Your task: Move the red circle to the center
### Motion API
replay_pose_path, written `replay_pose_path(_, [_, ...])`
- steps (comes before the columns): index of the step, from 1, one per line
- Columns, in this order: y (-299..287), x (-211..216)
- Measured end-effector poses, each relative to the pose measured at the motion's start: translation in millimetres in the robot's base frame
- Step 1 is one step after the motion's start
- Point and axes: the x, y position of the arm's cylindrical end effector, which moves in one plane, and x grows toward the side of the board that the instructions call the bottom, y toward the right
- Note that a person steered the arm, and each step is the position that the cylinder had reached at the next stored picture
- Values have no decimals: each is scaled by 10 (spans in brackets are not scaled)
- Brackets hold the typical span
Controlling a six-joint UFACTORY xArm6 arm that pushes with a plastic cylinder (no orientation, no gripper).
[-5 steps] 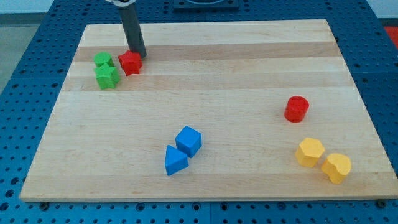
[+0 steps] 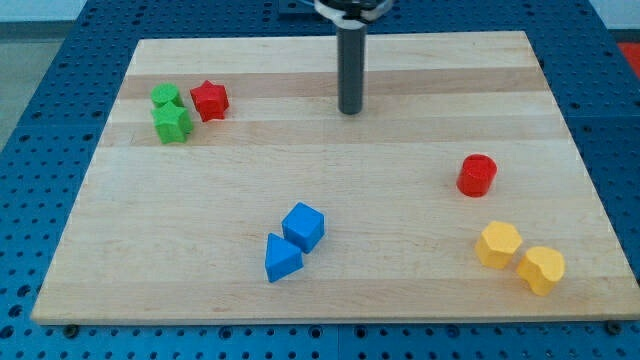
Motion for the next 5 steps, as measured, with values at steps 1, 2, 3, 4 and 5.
replay_pose_path(1, [689, 139])
replay_pose_path(2, [1157, 675])
replay_pose_path(3, [1474, 1235])
replay_pose_path(4, [1479, 1237])
replay_pose_path(5, [1550, 1334])
